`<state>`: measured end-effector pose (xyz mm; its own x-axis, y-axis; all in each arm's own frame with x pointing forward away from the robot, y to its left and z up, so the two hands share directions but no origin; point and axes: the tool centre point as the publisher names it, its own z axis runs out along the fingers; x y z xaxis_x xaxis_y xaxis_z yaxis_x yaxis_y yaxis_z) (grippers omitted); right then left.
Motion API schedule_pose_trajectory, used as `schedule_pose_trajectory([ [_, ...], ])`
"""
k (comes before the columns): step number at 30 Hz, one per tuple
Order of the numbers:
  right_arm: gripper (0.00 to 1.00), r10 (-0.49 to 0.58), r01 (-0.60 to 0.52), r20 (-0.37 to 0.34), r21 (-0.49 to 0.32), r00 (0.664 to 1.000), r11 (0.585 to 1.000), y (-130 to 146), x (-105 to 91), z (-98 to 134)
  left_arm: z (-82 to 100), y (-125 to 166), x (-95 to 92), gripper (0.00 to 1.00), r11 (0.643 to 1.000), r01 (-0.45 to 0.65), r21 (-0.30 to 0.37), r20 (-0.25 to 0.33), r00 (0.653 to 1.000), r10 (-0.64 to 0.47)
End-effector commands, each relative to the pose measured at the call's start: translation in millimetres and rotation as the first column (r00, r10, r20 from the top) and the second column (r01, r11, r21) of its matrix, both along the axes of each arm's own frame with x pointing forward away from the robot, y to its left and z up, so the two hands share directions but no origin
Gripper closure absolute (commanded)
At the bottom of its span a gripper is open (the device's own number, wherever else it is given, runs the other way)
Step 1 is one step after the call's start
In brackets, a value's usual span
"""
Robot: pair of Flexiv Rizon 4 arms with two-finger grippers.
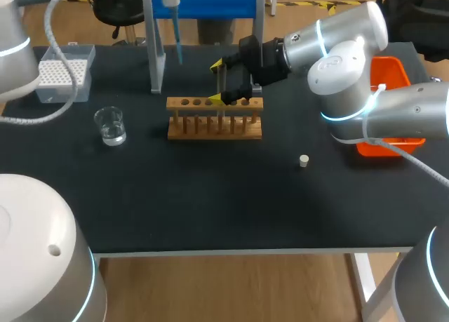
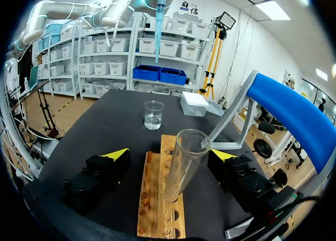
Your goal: Invert the test tube, pick up the pipette, mount the tip to pipette, aspirate from beaker and dispense into the tube, eject the tip, return the pipette, and cap with the stopper.
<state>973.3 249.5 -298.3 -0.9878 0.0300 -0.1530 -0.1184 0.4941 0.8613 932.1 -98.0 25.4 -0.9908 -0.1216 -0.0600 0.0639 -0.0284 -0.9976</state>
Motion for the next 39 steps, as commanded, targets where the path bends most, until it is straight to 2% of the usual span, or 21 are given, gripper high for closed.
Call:
schedule_pose_trajectory([
  [1, 0.0, 0.003, -0.003, -0.002, -0.001, 1.0, 1.0, -1, 0.7, 1, 1.5, -19, 19.5, 1.0, 0.996, 0.092, -0.013, 0.0, 0.996, -0.092],
  [17, 0.0, 0.003, -0.003, -0.002, -0.001, 1.0, 1.0, -1, 0.7, 1, -7.4, -74, 24.6, 1.0, 0.975, 0.221, -0.028, -0.081, 0.972, -0.223],
  [39, 0.0, 0.003, -0.003, -0.002, -0.001, 1.0, 1.0, -1, 0.7, 1, -8.1, -77, 22.9, 1.0, 0.973, 0.229, -0.023, -0.093, 0.969, -0.231],
])
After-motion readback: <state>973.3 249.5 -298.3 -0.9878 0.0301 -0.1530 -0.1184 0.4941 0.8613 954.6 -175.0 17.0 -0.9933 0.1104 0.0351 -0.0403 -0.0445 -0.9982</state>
